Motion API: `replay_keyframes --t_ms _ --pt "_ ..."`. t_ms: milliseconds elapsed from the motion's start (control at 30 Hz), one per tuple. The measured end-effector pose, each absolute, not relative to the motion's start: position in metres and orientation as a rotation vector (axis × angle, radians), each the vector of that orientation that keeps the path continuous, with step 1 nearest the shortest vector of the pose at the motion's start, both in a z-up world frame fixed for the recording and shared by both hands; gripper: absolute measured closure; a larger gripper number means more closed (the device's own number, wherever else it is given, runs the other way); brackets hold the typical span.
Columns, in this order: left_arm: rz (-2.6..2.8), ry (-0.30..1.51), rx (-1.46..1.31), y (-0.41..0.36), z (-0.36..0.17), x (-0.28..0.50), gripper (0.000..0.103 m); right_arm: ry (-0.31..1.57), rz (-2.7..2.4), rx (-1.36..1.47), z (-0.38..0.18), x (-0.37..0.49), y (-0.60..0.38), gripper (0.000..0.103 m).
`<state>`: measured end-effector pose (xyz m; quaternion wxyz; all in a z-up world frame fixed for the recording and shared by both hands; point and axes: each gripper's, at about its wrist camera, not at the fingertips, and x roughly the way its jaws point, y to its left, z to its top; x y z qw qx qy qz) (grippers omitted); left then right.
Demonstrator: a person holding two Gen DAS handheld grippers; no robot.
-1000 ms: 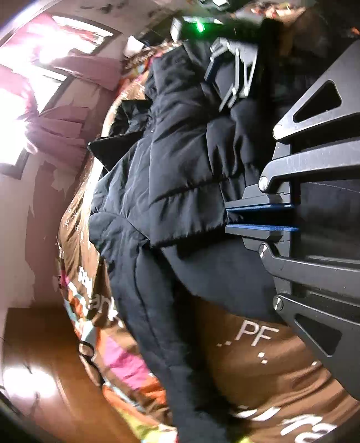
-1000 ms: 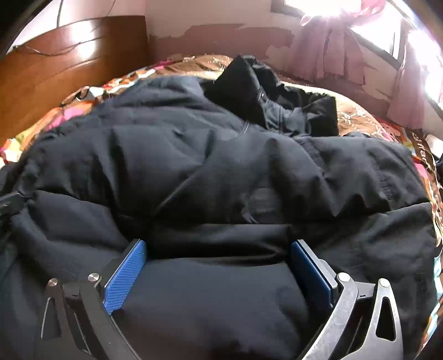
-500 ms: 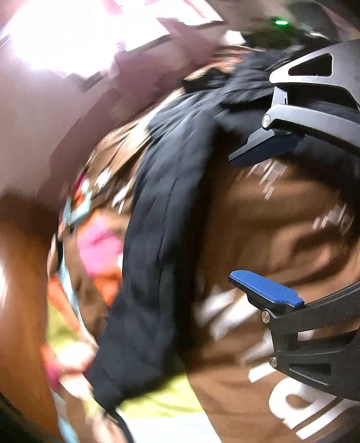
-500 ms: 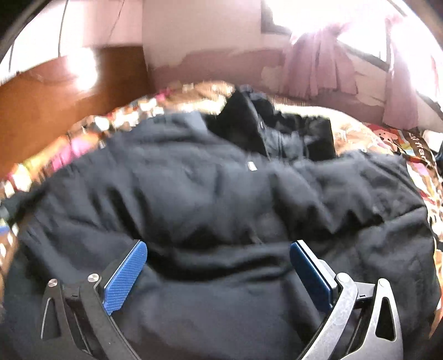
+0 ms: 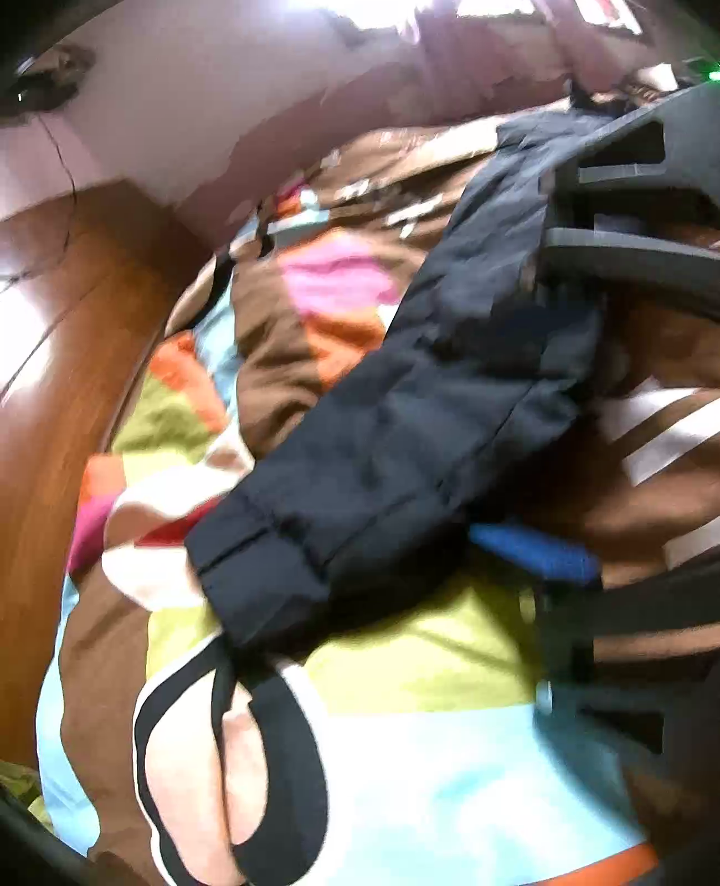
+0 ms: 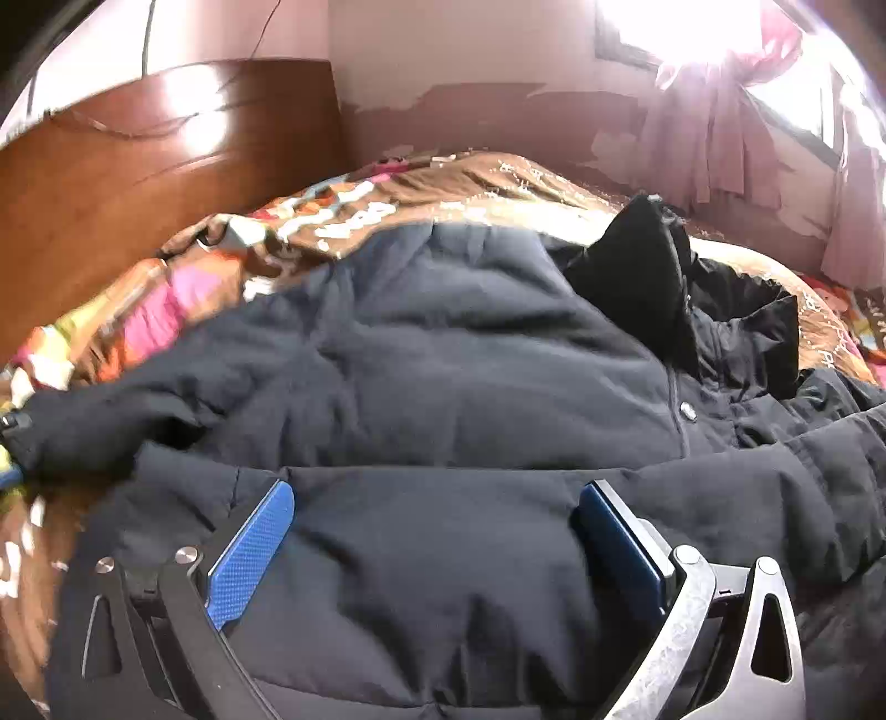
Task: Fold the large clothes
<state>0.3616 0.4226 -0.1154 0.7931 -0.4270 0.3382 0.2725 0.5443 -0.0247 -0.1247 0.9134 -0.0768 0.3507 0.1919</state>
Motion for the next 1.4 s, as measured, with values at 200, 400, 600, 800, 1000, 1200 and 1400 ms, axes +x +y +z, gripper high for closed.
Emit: replay_keyframes --t_ms 200,400,600,800,1000,1200,1400 --pt "0.623 0.669 -0.894 0.424 -0.11 0.352 0.099 0.723 0.392 -0.165 -0.132 0.546 -0.024 0.0" --pt "0.572 0.532 -0.74 0.401 -0.044 0.354 0.1 0.691 0.424 -0.096 -0.109 0.533 -0.046 0.0" --pt "0.404 0.407 -0.58 0.353 0.038 0.352 0.101 0.649 0.397 -0.091 -0.072 0.51 -0.088 0.0" --pt "0.165 0.327 -0.392 0.273 0.103 0.352 0.101 0.644 0.354 -0.053 -0.052 0.485 -0.142 0.0" --pt "-0.181 0.4 -0.211 0.166 0.127 0.358 0.101 0.662 0.289 -0.026 -0.055 0.446 -0.211 0.0" --pt "-0.377 0.499 -0.114 0.072 0.1 0.365 0.101 0.673 0.229 0.012 -0.055 0.423 -0.27 0.0" --pt "-0.516 0.671 0.031 -0.022 0.046 0.381 0.101 0.697 0.177 0.065 -0.06 0.413 -0.314 0.0"
